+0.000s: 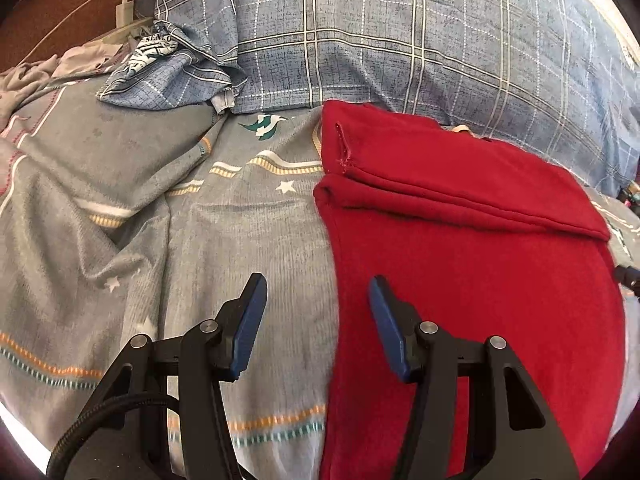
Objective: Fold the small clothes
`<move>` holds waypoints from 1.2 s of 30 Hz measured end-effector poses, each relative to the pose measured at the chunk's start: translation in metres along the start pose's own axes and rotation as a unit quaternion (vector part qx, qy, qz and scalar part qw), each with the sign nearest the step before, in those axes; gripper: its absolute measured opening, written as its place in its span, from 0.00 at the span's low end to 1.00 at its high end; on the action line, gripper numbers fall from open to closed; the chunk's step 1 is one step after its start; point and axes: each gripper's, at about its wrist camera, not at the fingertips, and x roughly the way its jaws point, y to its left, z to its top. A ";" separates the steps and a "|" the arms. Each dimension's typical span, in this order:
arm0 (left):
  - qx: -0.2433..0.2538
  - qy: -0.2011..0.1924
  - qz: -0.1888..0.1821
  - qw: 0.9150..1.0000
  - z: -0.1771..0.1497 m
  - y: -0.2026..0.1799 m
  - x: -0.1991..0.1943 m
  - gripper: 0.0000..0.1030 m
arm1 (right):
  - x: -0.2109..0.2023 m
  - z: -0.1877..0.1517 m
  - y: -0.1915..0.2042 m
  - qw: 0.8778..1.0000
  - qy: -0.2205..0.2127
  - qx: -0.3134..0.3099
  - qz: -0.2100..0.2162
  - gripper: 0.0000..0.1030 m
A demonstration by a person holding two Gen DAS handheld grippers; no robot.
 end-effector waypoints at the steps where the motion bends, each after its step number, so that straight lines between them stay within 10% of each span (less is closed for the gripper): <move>1: -0.003 0.001 -0.004 1.000 -0.005 0.001 -0.005 0.52 | -0.002 -0.005 -0.004 1.000 0.001 0.007 0.000 0.50; 16: 0.010 0.033 -0.013 0.999 -0.059 -0.005 -0.032 0.52 | 0.011 0.013 -0.013 0.999 -0.031 0.041 0.006 0.54; 21: 0.003 0.039 -0.013 0.999 -0.066 0.002 -0.030 0.52 | 0.033 0.027 -0.013 0.999 -0.020 0.037 0.002 0.19; 36: 0.004 0.036 -0.006 0.999 -0.074 0.004 -0.036 0.52 | -0.014 0.006 -0.010 0.999 -0.032 0.014 -0.015 0.26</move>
